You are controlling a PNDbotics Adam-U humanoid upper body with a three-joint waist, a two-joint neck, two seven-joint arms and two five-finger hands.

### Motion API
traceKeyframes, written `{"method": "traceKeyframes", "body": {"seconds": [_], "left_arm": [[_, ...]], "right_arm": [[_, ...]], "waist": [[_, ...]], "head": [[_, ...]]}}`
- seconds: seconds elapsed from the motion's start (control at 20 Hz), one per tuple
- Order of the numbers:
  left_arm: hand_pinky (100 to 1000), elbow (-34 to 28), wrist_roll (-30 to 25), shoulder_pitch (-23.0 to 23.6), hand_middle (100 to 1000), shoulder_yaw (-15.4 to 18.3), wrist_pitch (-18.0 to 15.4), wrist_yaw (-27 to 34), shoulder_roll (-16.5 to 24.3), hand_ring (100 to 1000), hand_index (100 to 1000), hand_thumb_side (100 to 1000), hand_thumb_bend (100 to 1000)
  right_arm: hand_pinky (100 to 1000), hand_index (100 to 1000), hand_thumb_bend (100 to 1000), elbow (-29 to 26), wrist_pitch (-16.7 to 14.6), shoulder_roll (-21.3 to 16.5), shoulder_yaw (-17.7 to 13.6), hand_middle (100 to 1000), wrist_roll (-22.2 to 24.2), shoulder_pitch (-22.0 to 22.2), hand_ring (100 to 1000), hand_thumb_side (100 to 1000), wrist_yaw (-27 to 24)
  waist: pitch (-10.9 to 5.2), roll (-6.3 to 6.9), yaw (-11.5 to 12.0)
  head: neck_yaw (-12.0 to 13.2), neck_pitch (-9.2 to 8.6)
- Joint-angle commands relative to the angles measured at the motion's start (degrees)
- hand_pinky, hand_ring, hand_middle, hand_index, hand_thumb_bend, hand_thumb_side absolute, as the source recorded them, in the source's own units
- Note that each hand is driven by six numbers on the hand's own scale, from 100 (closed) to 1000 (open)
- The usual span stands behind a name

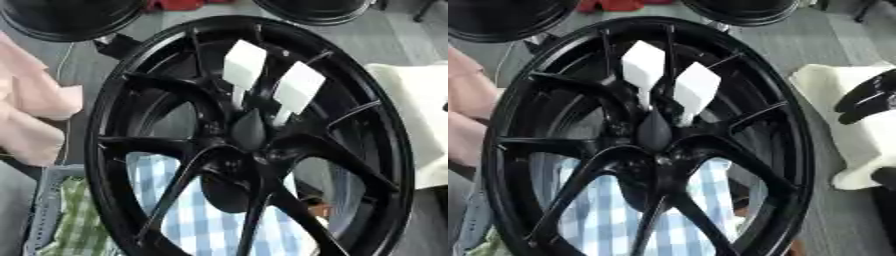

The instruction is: Pull the pin out of the wheel hub.

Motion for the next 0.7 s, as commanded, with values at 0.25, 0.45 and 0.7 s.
{"method": "traceKeyframes", "body": {"seconds": [0.25, 0.45, 0.7], "left_arm": [[838, -1.15, -0.5, -0.76, 654, -0.01, 0.08, 0.54, 1.25, 677, 771, 722, 116], [839, -1.15, -0.69, -1.02, 654, -0.13, 0.11, 0.73, 1.21, 677, 771, 722, 116], [839, -1.15, -0.84, -1.2, 654, -0.17, 0.19, 0.86, 1.22, 677, 770, 723, 117]], "right_arm": [[822, 820, 273, -0.52, 1.08, -1.16, 1.72, 793, 2.15, -2.78, 828, 319, -1.42], [822, 820, 261, -0.52, 1.82, -0.5, 2.72, 794, 2.7, -4.36, 827, 325, -1.97], [822, 818, 247, -0.52, 2.99, 0.02, 3.02, 792, 2.77, -6.66, 825, 317, -3.62]], "waist": [[-0.81, -0.43, 1.19], [-0.81, -0.74, 2.21], [-0.7, -1.27, 3.23]], "head": [[-1.47, -0.99], [-2.2, -1.09], [-3.16, -1.4]]}}
